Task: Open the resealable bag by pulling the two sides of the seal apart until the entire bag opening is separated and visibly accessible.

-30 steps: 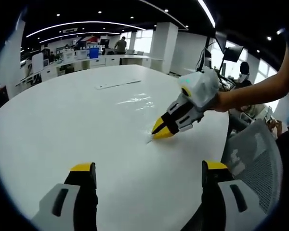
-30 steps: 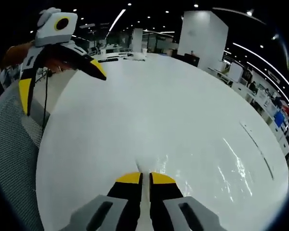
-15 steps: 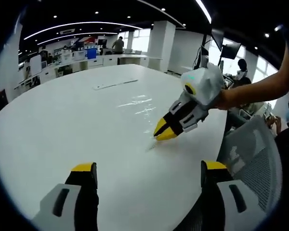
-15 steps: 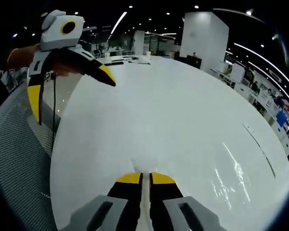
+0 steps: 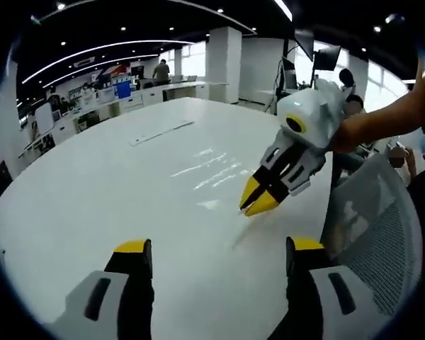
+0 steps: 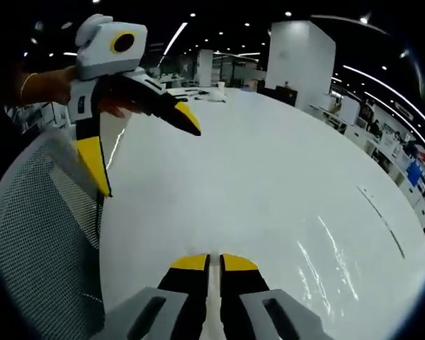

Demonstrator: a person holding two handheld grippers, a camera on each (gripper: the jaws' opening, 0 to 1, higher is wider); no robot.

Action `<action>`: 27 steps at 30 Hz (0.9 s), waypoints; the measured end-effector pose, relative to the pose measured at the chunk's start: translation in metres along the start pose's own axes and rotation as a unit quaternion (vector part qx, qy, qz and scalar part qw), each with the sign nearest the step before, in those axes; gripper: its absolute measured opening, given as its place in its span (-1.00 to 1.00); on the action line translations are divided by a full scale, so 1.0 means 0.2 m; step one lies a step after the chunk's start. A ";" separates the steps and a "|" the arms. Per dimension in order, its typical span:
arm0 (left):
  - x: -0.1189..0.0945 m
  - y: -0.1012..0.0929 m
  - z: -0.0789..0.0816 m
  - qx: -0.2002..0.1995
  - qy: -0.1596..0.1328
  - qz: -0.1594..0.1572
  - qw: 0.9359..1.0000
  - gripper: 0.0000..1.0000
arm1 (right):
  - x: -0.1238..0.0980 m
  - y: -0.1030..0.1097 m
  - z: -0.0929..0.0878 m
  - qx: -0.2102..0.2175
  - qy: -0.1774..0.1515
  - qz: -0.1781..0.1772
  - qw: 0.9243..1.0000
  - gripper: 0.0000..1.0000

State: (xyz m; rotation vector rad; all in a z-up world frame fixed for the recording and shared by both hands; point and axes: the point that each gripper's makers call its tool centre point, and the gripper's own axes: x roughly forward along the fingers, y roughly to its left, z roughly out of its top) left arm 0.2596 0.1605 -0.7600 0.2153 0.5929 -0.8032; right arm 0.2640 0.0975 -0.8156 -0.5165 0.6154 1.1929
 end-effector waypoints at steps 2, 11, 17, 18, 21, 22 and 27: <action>0.01 -0.02 0.01 0.004 -0.002 -0.003 1.000 0.43 | -0.01 0.02 0.01 0.003 -0.005 0.002 1.000 -0.98; 0.01 -0.08 0.00 0.015 0.000 -0.019 1.000 0.32 | -0.07 0.14 0.02 -0.001 -0.009 0.012 1.000 -0.98; 0.02 -0.12 -0.01 0.033 0.001 -0.029 0.999 0.18 | -0.09 0.20 0.01 -0.002 -0.007 0.016 1.000 -0.98; 0.03 -0.13 -0.02 0.045 0.006 -0.030 0.999 0.17 | -0.09 0.21 0.01 -0.003 -0.006 0.017 1.000 -0.98; 0.04 -0.15 -0.04 0.080 0.018 -0.034 0.996 0.13 | -0.10 0.23 0.01 -0.004 -0.005 0.022 1.000 -0.98; 0.05 -0.16 -0.04 0.094 0.021 -0.037 0.995 0.09 | -0.11 0.24 0.01 -0.004 -0.004 0.023 1.000 -0.98; 0.08 -0.23 -0.05 0.138 0.037 -0.085 0.986 0.01 | -0.11 0.28 0.01 -0.006 -0.002 0.029 1.000 -0.98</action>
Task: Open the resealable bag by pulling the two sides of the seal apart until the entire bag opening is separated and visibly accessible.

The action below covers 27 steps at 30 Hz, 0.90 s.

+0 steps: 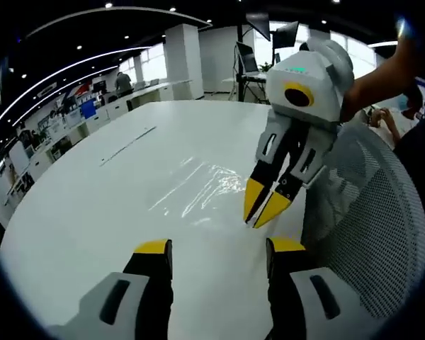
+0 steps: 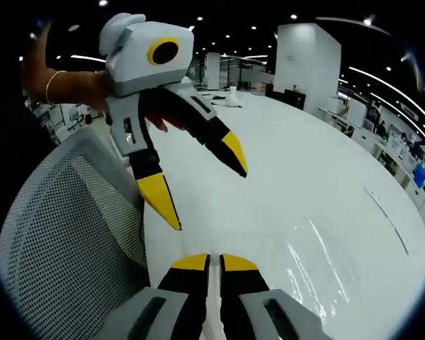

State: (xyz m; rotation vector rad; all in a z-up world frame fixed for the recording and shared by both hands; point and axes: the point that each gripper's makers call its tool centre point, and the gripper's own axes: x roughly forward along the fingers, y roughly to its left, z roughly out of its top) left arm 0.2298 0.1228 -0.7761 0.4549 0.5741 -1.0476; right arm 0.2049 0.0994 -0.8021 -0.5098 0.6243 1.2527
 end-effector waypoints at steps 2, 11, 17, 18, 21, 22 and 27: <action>0.01 -0.01 0.00 0.008 0.003 -0.006 1.000 0.01 | 0.00 0.01 0.00 0.000 0.000 0.001 1.000 -0.98; 0.07 -0.10 0.01 0.109 0.024 -0.032 0.993 -0.26 | 0.00 0.07 -0.01 -0.003 0.004 0.008 1.000 -1.00; 0.08 -0.18 0.01 0.141 0.033 -0.058 0.988 -0.37 | 0.00 0.09 0.00 -0.007 0.004 0.011 1.000 -1.00; 0.08 -0.19 0.01 0.152 0.035 -0.058 0.986 -0.42 | -0.01 0.10 0.00 -0.007 0.004 0.011 1.000 -1.00; 0.08 -0.20 -0.01 0.175 0.043 -0.061 0.982 -0.52 | -0.01 0.11 0.00 -0.012 0.007 0.014 1.000 -1.00; 0.08 -0.20 -0.01 0.179 0.047 -0.062 0.981 -0.54 | -0.01 0.12 -0.01 -0.013 0.007 0.015 1.000 -1.00; 0.09 -0.24 -0.03 0.230 0.063 -0.078 0.968 -0.84 | -0.01 0.12 -0.01 -0.018 0.011 0.014 1.000 -1.00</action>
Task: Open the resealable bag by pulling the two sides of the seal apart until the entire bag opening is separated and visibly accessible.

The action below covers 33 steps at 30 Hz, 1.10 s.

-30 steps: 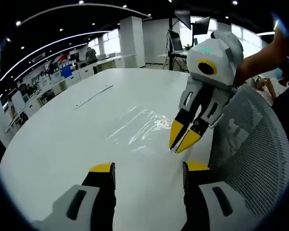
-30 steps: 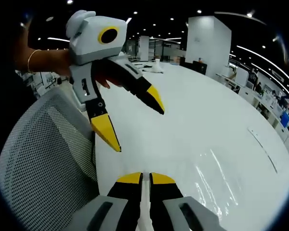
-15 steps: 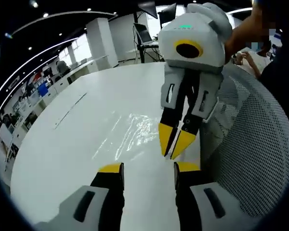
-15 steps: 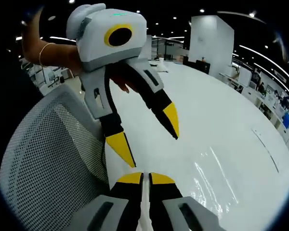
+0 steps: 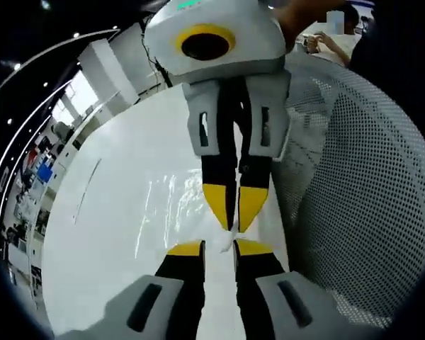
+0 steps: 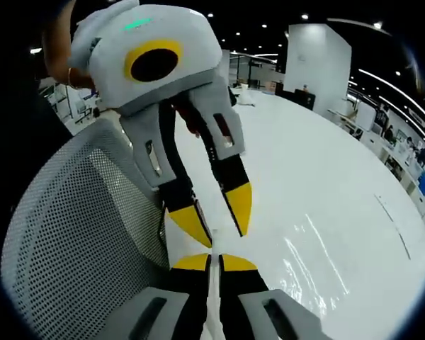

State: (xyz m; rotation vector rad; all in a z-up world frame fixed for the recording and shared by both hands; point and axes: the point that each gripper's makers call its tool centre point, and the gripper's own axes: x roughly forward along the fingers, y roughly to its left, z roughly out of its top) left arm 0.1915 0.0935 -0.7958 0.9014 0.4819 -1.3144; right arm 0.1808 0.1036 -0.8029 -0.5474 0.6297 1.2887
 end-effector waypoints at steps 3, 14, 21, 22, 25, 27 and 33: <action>0.01 -0.04 0.00 0.048 0.007 -0.015 0.999 -0.96 | 0.00 0.00 0.00 0.000 0.000 0.002 1.000 -1.00; -0.01 -0.08 0.04 0.085 -0.024 -0.022 0.996 -1.00 | 0.03 0.04 -0.02 -0.036 0.017 -0.015 0.999 -0.97; -0.03 -0.08 0.04 0.059 -0.020 -0.031 0.998 -1.00 | 0.03 0.06 0.00 -0.080 0.026 -0.024 0.996 -1.00; -0.03 -0.08 0.04 0.057 -0.020 -0.031 0.998 -1.00 | 0.03 0.05 0.00 -0.078 0.026 -0.024 0.996 -1.00; -0.03 -0.08 0.04 0.052 -0.021 -0.029 0.998 -1.00 | 0.03 0.05 0.00 -0.078 0.024 -0.026 0.996 -1.00; -0.04 -0.08 0.03 0.048 -0.022 -0.026 0.998 -1.00 | 0.03 0.04 0.01 -0.077 0.024 -0.028 0.996 -1.00; -0.04 -0.07 0.03 0.046 -0.021 -0.018 0.999 -1.00 | 0.03 0.04 0.00 -0.087 0.035 -0.031 0.995 -1.00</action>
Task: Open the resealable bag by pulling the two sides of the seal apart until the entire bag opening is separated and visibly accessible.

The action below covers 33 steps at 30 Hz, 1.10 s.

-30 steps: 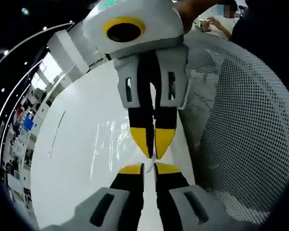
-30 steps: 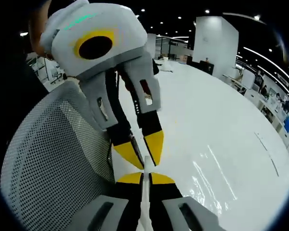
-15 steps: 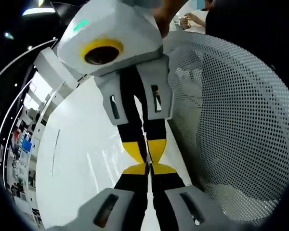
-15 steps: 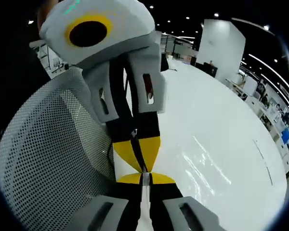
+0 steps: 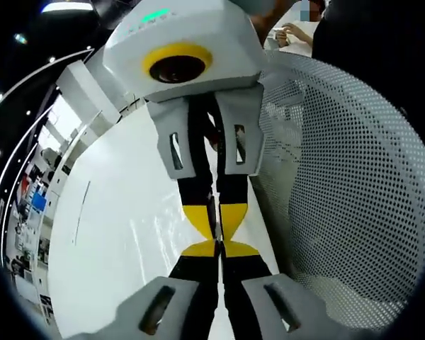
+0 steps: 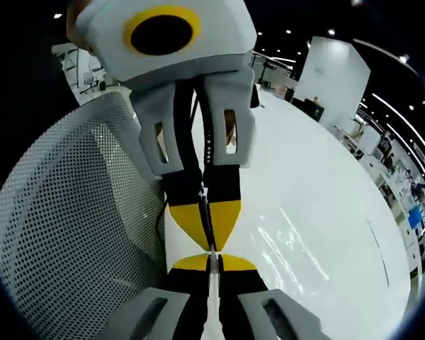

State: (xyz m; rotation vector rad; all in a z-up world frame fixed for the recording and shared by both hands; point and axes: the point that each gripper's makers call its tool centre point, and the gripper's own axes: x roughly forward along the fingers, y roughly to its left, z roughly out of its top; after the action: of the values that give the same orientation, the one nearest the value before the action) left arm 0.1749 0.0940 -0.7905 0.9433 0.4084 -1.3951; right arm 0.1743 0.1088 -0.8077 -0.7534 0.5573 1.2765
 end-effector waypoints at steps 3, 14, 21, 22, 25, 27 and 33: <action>0.00 0.00 0.00 -0.003 0.000 0.002 1.000 -1.00 | 0.00 0.00 0.00 0.007 -0.002 -0.001 1.000 -1.00; 0.00 -0.01 -0.01 -0.015 0.000 0.004 1.000 -1.00 | 0.02 0.01 -0.03 0.014 -0.001 0.005 1.000 -1.00; 0.01 -0.01 -0.01 -0.007 -0.002 0.008 1.000 -1.00 | 0.02 0.00 -0.04 0.001 0.012 0.002 1.000 -1.00; 0.01 -0.01 -0.01 -0.008 -0.005 0.010 1.000 -1.00 | 0.02 0.00 -0.04 0.002 0.012 0.002 1.000 -1.00; 0.02 -0.01 0.00 -0.011 -0.011 0.010 1.000 -1.00 | 0.01 0.00 -0.03 0.007 0.010 0.005 1.000 -1.00; 0.03 -0.02 0.00 -0.007 -0.009 0.007 1.000 -1.00 | 0.01 0.01 -0.02 0.009 0.006 0.009 1.000 -1.00; 0.04 -0.02 0.00 0.014 0.006 0.004 1.000 -1.00 | 0.02 0.02 -0.02 -0.014 0.012 0.013 1.000 -1.00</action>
State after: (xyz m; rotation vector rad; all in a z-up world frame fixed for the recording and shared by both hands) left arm 0.1730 0.0904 -0.7974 0.9745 0.3939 -1.3912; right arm 0.1722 0.1093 -0.8143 -0.7886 0.5716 1.3020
